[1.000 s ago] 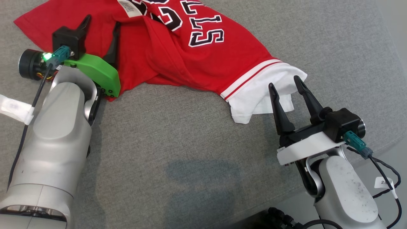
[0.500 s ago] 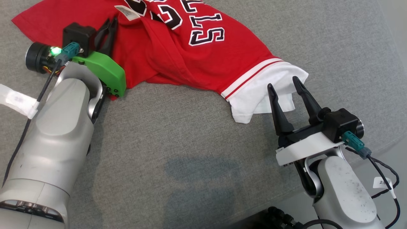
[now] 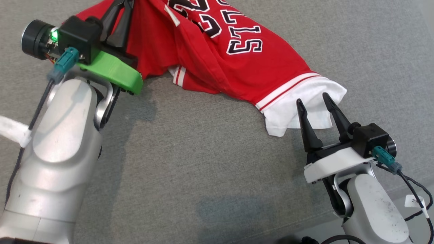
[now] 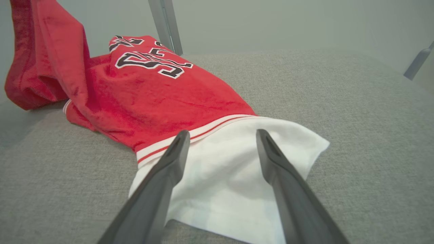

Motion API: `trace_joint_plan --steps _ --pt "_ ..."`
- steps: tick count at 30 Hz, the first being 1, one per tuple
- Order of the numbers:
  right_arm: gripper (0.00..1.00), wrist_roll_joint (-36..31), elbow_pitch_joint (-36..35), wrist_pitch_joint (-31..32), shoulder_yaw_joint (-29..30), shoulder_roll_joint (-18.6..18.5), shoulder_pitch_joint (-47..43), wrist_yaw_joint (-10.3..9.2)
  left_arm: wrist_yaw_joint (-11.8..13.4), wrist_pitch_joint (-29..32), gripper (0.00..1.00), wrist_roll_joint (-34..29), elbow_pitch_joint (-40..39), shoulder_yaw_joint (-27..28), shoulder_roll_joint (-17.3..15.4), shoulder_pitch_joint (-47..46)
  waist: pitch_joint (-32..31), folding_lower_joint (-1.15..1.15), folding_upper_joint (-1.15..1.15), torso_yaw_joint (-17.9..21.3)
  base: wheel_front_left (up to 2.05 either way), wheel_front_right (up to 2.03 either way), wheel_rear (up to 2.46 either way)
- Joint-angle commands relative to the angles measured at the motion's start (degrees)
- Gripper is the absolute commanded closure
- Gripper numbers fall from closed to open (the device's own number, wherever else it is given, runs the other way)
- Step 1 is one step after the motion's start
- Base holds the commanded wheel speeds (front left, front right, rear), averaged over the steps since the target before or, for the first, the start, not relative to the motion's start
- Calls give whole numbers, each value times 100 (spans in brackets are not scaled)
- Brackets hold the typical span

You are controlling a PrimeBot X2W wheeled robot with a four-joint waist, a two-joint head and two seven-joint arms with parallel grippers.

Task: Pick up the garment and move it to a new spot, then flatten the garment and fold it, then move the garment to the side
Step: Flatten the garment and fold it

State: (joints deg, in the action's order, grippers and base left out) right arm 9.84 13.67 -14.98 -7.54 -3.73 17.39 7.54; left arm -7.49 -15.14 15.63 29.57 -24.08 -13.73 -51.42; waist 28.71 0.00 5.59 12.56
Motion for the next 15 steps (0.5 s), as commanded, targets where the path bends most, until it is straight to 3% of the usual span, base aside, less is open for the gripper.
trace_joint_plan --steps 1,7,12,13,15 --pt "0 24 33 -10 39 -37 -126 -10 2 0 100 -86 -215 68 -60 279 -482 0 0 -483 0 0 0" --pt "0 28 133 -10 245 -70 -420 -10 2 2 100 -344 -1560 399 -211 1643 -986 0 0 -1089 0 0 0" --pt "0 28 194 -10 330 -70 -625 -10 2 1 100 -378 -1890 478 -325 2913 -1255 0 0 -1412 0 0 0" --pt "0 27 203 -10 332 -72 -651 -10 2 1 93 -365 -1881 531 -309 3109 -1292 0 0 -1445 0 0 0" --pt "0 29 229 -10 336 -74 -712 -10 2 2 59 -400 -1747 571 -270 3490 -1371 0 0 -1496 0 0 0"
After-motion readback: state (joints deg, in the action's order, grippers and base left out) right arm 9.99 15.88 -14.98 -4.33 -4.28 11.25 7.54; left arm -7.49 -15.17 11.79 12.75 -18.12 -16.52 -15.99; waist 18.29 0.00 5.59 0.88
